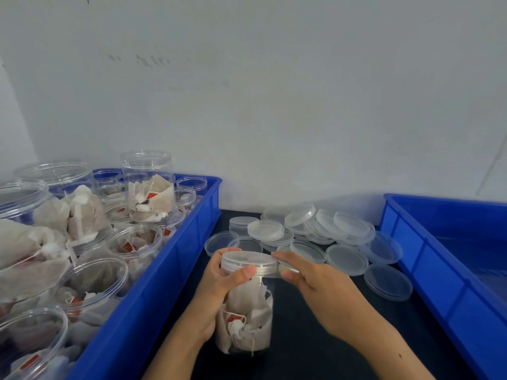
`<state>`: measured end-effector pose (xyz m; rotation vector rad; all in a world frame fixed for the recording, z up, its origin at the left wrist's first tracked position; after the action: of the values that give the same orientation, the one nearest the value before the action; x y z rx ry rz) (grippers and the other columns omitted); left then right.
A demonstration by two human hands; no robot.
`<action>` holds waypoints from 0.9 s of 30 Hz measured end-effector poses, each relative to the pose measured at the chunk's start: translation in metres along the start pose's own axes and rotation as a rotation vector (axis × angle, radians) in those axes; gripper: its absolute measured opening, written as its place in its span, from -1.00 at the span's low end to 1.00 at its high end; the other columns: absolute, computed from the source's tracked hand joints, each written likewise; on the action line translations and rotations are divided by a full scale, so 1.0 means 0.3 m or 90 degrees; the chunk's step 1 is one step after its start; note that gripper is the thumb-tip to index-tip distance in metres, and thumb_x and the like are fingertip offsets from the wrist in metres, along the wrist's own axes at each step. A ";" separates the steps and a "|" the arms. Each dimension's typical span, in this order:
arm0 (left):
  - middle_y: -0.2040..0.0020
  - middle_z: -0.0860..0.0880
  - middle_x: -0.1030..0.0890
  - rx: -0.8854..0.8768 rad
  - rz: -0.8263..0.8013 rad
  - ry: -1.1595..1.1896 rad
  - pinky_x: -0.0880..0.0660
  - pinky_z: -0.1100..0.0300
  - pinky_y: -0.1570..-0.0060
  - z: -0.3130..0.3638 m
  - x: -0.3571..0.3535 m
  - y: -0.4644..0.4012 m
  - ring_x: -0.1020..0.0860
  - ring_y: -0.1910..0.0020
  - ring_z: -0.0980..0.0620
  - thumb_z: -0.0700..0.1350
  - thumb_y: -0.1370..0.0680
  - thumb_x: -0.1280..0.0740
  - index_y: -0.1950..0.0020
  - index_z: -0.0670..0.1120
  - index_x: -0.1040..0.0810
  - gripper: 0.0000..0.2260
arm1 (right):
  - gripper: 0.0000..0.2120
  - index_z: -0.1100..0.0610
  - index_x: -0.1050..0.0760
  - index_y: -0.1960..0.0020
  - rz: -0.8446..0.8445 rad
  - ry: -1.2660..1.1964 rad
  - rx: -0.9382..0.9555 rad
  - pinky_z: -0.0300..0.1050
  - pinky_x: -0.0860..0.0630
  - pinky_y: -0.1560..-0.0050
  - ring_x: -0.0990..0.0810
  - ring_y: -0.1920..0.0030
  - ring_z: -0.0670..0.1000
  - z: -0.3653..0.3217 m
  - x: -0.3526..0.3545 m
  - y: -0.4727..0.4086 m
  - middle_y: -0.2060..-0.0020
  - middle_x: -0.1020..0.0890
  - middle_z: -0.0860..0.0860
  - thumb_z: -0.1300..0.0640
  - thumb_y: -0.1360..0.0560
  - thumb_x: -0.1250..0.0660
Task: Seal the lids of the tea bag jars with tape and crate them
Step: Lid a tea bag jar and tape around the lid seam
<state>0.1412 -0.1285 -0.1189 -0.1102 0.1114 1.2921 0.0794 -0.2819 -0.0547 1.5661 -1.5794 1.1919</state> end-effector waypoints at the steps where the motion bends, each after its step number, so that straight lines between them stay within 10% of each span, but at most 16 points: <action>1: -0.01 0.05 -0.68 -0.002 -0.005 0.003 -0.54 0.22 0.09 0.001 -0.001 0.000 -0.65 0.03 0.12 0.22 0.07 -0.61 -0.22 0.03 -0.48 -0.11 | -0.65 -0.30 -0.20 -0.42 -0.001 -0.005 -0.002 -0.14 -0.49 0.01 -0.55 0.19 -0.10 0.000 -0.001 0.000 0.32 -0.55 -0.13 -0.11 -0.65 -0.04; 8: -0.05 0.08 -0.66 -0.010 -0.064 -0.028 -0.51 0.22 0.04 -0.003 -0.023 0.004 -0.63 -0.03 0.16 0.37 0.13 -0.58 -0.25 0.04 -0.42 0.01 | -0.62 -0.31 -0.20 -0.44 0.018 -0.013 -0.014 -0.09 -0.50 0.01 -0.56 0.10 -0.02 -0.002 -0.020 -0.010 0.10 -0.65 -0.03 -0.18 -0.63 -0.04; 12: -0.07 0.11 -0.65 -0.033 -0.074 -0.105 -0.51 0.34 0.10 0.025 -0.032 0.008 -0.61 -0.06 0.18 0.37 -0.27 -0.45 -0.23 0.06 -0.47 -0.34 | -0.60 -0.27 -0.21 -0.45 0.025 0.019 -0.026 -0.01 -0.55 -0.04 -0.57 0.04 0.00 0.001 -0.007 -0.004 0.09 -0.63 -0.07 -0.20 -0.63 -0.02; 17: -0.26 0.25 -0.42 -0.155 0.094 -0.271 -0.36 0.54 -0.02 0.083 -0.032 0.044 -0.40 -0.11 0.52 0.44 -0.37 -0.10 -0.45 0.17 -0.29 -0.30 | -0.59 -0.14 -0.21 -0.47 0.043 0.124 0.004 -0.05 -0.52 0.00 -0.59 0.11 0.01 -0.031 0.007 0.003 0.15 -0.61 -0.05 -0.15 -0.65 0.06; 21: -0.25 0.25 -0.49 -0.102 0.106 -0.292 -0.47 0.18 -0.21 0.048 -0.044 0.045 -0.48 -0.20 0.26 0.60 -0.05 -0.34 -0.47 0.21 -0.23 0.05 | -0.63 -0.10 -0.15 -0.49 0.039 0.170 0.002 -0.03 -0.52 -0.02 -0.61 0.05 0.05 -0.043 -0.001 0.007 0.05 -0.63 -0.01 -0.02 -0.68 0.00; 27: -0.02 0.14 -0.63 -0.068 0.131 -0.128 -0.50 0.39 0.18 0.033 0.015 0.014 -0.60 0.07 0.33 0.30 -0.06 -0.51 -0.20 0.14 -0.49 -0.26 | -0.56 -0.08 -0.07 -0.51 0.035 0.047 -0.006 -0.05 -0.48 0.00 -0.57 0.09 -0.02 -0.065 -0.009 0.013 0.12 -0.59 -0.08 -0.10 -0.66 0.01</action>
<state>0.1386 -0.1215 -0.1097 -0.0600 -0.1221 1.5077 0.0727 -0.2637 -0.0499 1.4648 -1.5870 1.2559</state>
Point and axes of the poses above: each hand's wrist, its own y-axis away from the middle knuckle, its own x-axis out of the back of the hand, z = x × y, the point moved 9 cm from there along -y, towards the middle knuckle
